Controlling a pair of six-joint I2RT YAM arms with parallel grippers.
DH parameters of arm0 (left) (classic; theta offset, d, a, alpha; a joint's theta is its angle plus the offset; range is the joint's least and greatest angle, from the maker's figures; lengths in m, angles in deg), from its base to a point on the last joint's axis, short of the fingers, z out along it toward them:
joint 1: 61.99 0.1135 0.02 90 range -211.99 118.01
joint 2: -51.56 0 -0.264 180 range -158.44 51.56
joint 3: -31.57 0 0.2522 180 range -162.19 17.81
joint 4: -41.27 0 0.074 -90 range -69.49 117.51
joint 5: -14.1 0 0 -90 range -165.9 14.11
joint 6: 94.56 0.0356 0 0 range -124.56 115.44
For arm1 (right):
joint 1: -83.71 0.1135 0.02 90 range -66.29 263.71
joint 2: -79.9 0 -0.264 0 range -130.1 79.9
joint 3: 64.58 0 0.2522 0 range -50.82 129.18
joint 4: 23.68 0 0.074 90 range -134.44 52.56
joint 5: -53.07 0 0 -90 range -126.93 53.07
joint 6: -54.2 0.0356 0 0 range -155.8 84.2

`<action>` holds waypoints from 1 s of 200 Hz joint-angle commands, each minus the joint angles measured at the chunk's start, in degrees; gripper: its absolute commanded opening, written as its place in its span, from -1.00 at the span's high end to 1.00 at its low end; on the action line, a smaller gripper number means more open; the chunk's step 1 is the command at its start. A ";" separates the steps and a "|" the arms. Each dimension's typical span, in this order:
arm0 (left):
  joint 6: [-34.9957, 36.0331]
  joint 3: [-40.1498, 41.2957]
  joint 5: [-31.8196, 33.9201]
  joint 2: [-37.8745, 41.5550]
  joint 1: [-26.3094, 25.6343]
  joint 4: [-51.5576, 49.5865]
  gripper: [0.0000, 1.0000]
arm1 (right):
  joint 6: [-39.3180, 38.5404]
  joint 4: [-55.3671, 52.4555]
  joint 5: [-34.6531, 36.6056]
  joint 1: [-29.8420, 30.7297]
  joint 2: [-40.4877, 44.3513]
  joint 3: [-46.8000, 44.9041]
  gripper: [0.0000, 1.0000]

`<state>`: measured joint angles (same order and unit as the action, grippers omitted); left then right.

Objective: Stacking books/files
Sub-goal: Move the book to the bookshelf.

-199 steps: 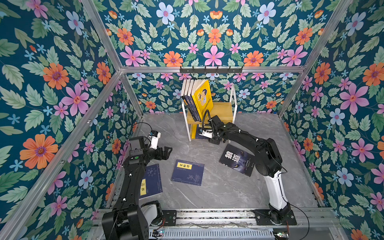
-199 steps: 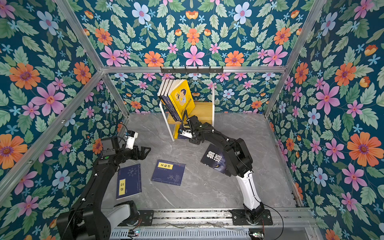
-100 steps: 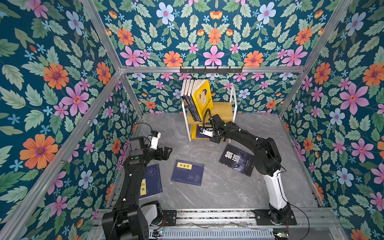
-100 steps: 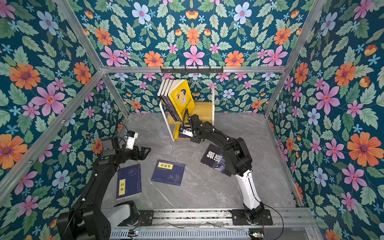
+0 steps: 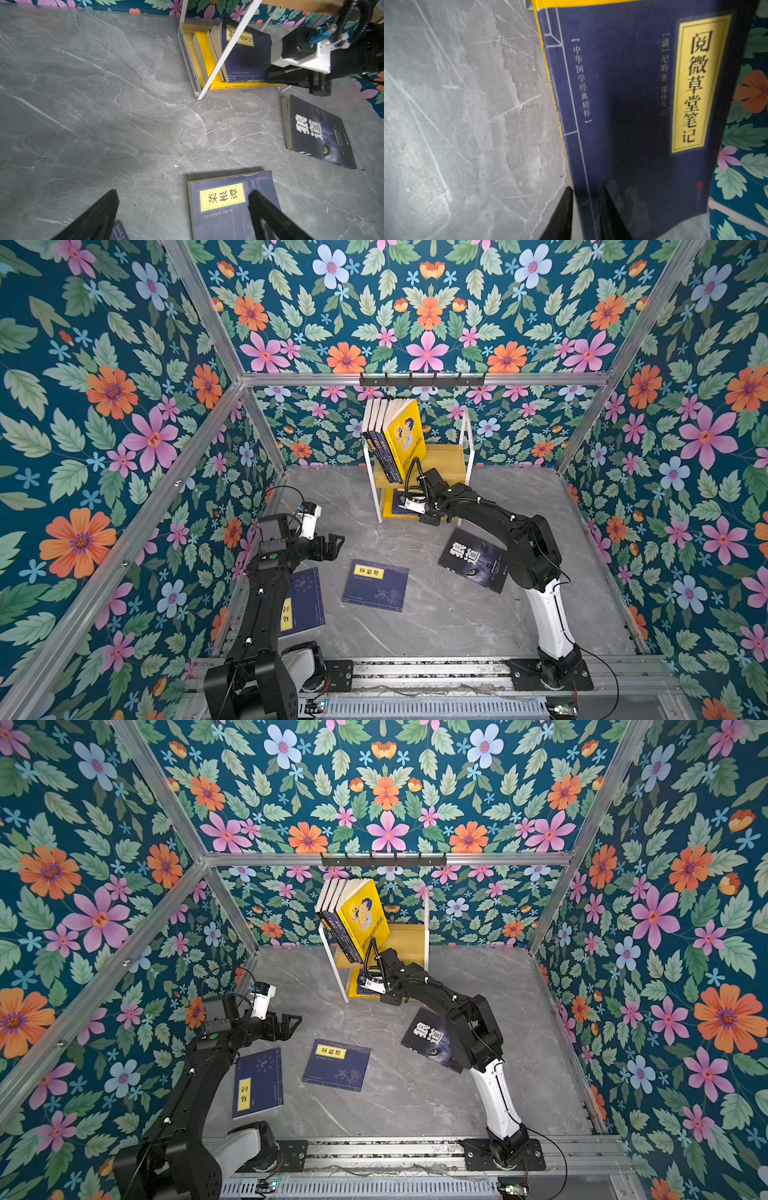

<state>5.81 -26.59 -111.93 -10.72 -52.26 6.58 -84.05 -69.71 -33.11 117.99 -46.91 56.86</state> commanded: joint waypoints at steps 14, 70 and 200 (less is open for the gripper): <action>-0.61 -0.08 -0.45 0.31 0.11 0.89 -0.99 | -1.01 1.65 0.39 0.05 -0.20 -0.02 0.50; -0.62 0.10 -0.49 0.47 0.14 0.89 -1.00 | -1.75 2.34 0.76 -0.10 -0.81 0.25 0.61; -0.54 0.15 -0.53 0.20 0.37 1.06 -0.99 | -1.65 2.88 -0.17 -0.28 -0.69 0.23 0.70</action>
<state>5.62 -26.37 -111.93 -10.52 -51.93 6.62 -85.49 -68.05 -32.87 117.64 -47.45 56.90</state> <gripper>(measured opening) 0.998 0.152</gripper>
